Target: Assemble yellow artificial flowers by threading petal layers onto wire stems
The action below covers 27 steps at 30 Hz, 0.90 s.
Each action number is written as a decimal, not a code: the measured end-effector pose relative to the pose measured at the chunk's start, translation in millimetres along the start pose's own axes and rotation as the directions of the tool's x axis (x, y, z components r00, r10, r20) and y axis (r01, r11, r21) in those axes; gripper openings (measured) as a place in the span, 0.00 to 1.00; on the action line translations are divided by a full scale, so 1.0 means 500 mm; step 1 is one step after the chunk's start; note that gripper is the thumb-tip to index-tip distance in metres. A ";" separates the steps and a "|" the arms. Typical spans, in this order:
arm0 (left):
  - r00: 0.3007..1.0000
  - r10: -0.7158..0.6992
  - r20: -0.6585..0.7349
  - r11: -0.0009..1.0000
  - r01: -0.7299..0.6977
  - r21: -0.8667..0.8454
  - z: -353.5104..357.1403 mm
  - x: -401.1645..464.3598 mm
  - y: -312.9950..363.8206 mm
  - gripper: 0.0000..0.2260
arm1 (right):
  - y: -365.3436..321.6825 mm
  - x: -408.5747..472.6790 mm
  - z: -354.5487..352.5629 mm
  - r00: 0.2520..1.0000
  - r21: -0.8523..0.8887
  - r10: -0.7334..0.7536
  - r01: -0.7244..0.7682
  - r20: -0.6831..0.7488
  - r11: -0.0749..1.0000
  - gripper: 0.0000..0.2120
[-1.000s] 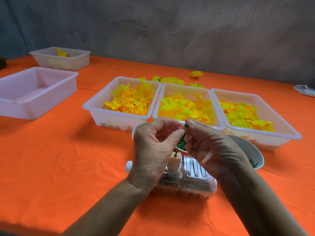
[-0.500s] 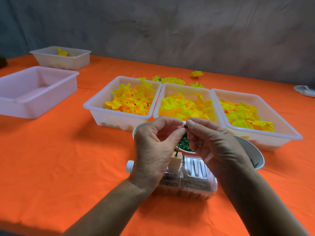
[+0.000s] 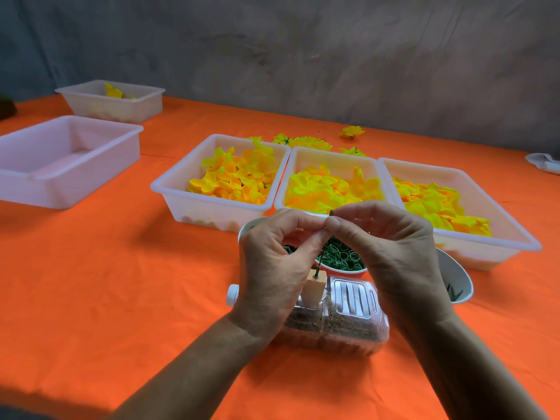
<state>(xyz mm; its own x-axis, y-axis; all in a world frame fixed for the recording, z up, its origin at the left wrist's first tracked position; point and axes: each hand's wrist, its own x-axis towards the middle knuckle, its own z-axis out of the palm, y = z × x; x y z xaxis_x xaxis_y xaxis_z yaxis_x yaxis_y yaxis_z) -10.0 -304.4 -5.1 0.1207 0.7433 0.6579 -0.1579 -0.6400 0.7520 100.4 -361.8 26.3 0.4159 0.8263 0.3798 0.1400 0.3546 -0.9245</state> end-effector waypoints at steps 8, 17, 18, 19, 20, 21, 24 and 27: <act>0.963 0.258 0.079 0.955 -0.267 0.133 -0.006 0.002 -0.011 0.02 | 0.024 -0.007 0.004 1.000 0.126 -0.005 0.004 0.012 0.992 0.07; 0.980 0.188 0.066 0.964 -0.197 0.180 -0.003 -0.020 -0.027 0.01 | 0.055 -0.022 0.009 1.000 0.121 0.006 -0.005 -0.010 0.993 0.06; 0.982 0.174 0.070 0.967 -0.184 0.176 -0.005 -0.023 -0.029 0.01 | 0.057 -0.023 0.008 1.000 0.119 0.012 -0.011 -0.010 0.993 0.06; 0.986 0.149 0.072 0.973 -0.160 0.168 -0.007 -0.024 -0.031 0.01 | 0.059 -0.024 0.006 1.000 0.117 0.014 -0.014 -0.002 0.993 0.06; 0.991 0.114 0.076 0.980 -0.124 0.153 -0.009 -0.025 -0.032 0.01 | 0.060 -0.024 0.005 1.000 0.111 0.013 -0.015 0.014 0.994 0.06; 0.994 0.070 0.081 0.988 -0.081 0.132 -0.011 -0.026 -0.034 0.01 | 0.060 -0.024 0.004 0.999 0.102 0.011 -0.015 0.033 0.995 0.06; 0.997 -0.034 0.070 0.994 0.026 0.108 -0.020 -0.026 -0.039 0.03 | 0.060 -0.026 -0.001 0.997 0.067 0.006 -0.011 0.071 0.998 0.05; 0.995 -0.091 0.040 0.989 0.086 0.116 -0.025 -0.021 -0.042 0.04 | 0.061 -0.028 -0.006 0.995 -0.019 -0.015 0.017 0.099 1.000 0.05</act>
<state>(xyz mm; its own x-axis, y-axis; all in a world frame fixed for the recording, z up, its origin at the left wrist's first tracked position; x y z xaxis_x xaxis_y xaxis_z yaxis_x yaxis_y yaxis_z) -20.3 -296.4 -28.2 0.1736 0.7904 0.5875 -0.0321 -0.5917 0.8055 101.7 -363.8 -7.3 0.3231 0.8601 0.3947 0.1636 0.3600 -0.9185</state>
